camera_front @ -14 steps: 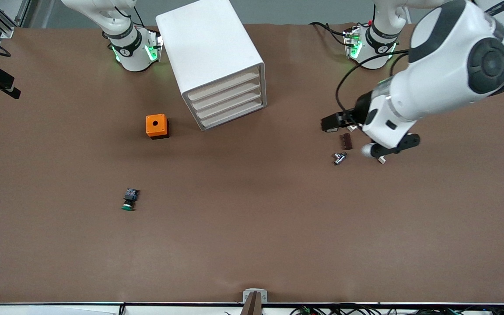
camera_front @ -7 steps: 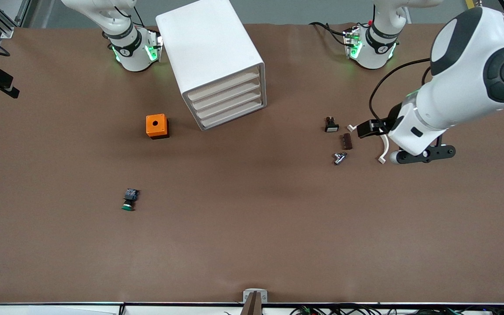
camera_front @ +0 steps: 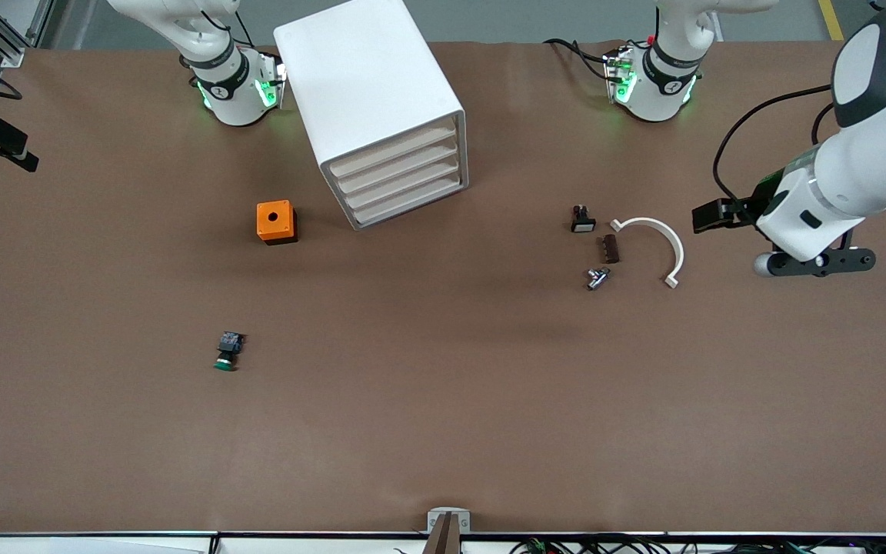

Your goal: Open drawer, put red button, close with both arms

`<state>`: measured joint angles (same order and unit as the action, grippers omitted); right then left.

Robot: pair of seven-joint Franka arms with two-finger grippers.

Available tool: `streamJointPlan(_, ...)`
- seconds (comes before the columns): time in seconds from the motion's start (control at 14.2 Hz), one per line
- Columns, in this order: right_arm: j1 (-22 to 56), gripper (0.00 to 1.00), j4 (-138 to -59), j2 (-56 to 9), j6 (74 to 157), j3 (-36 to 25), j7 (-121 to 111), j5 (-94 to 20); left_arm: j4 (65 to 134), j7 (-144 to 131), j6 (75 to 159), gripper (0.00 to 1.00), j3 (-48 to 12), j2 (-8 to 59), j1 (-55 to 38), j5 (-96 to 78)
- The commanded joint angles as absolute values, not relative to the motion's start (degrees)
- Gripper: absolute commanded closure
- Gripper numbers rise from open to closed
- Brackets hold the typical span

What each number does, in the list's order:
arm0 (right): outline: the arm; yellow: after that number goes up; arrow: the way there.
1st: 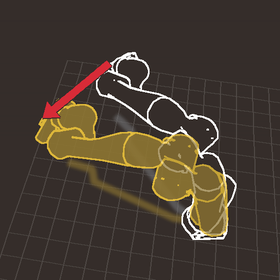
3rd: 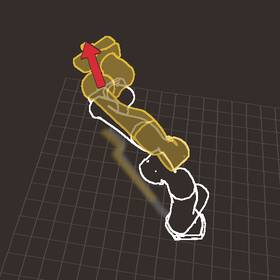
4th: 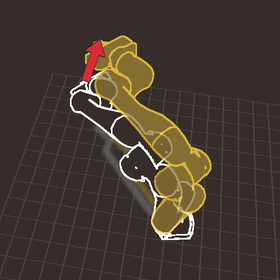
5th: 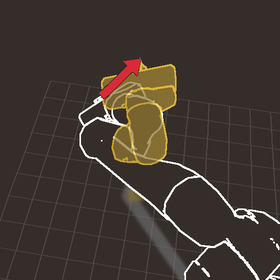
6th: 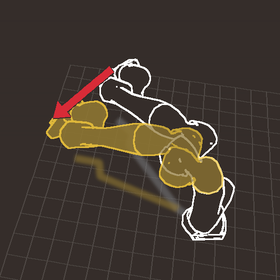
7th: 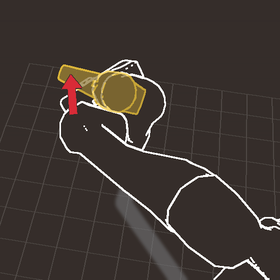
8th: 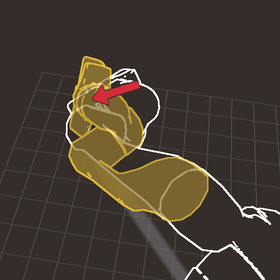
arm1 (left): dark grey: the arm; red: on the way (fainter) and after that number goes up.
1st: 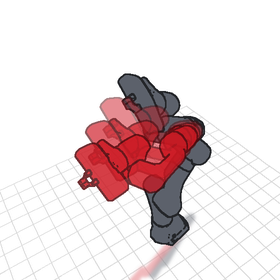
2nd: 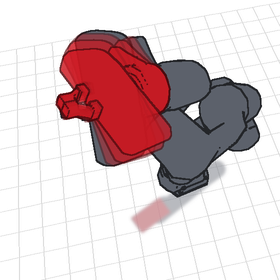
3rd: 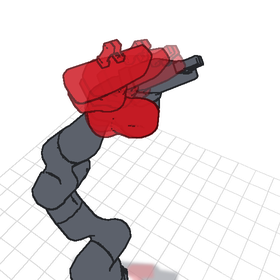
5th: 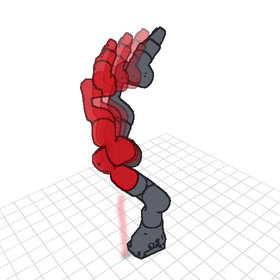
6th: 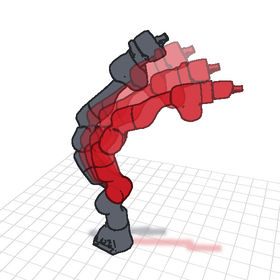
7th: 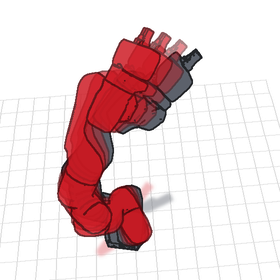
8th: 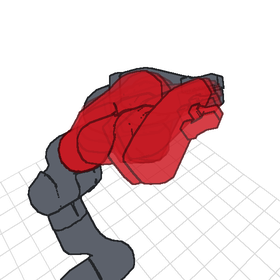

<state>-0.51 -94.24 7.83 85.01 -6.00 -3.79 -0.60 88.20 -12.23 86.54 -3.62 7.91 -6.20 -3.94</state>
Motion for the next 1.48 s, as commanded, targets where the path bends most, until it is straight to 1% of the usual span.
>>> streamJointPlan(0.0,-1.23,0.0,-96.06,9.76,85.52,-5.89,-2.82,-1.49,99.03,-9.06,94.72,0.0,-2.46,-0.07,-4.67,-2.99)
streamJointPlan(0.14,-1.23,0.0,-96.06,9.76,85.52,-5.89,-2.81,-1.49,98.97,-5.9,95.54,0.0,-2.11,-0.88,-3.26,-2.99)
streamJointPlan(0.42,-1.49,0.0,-96.06,9.76,85.61,-5.8,-2.72,-1.49,94.84,-3.34,95.1,0.0,-0.7,-1.41,-2.2,-2.9)
streamJointPlan(0.64,-1.49,0.0,-96.06,9.76,85.87,-5.71,-2.81,-1.41,90.54,-3.43,91.51,0.0,-0.79,-1.32,-1.85,-1.41)
streamJointPlan(0.78,-1.49,0.0,-95.98,9.67,85.96,-5.71,-2.9,-1.41,88.86,-3.34,89.13,0.0,-0.88,-1.32,-1.5,-1.32)
streamJointPlan(0.99,-1.41,0.0,-96.06,9.67,85.87,-5.71,-2.9,-1.06,88.51,-2.9,86.85,0.0,-1.14,-1.49,0.0,-1.32)
streamJointPlan(1.41,-1.41,0.0,-96.06,9.67,85.87,-5.62,-2.9,-0.88,87.8,-1.59,86.66,0.0,-1.05,-1.41,0.0,-1.32)
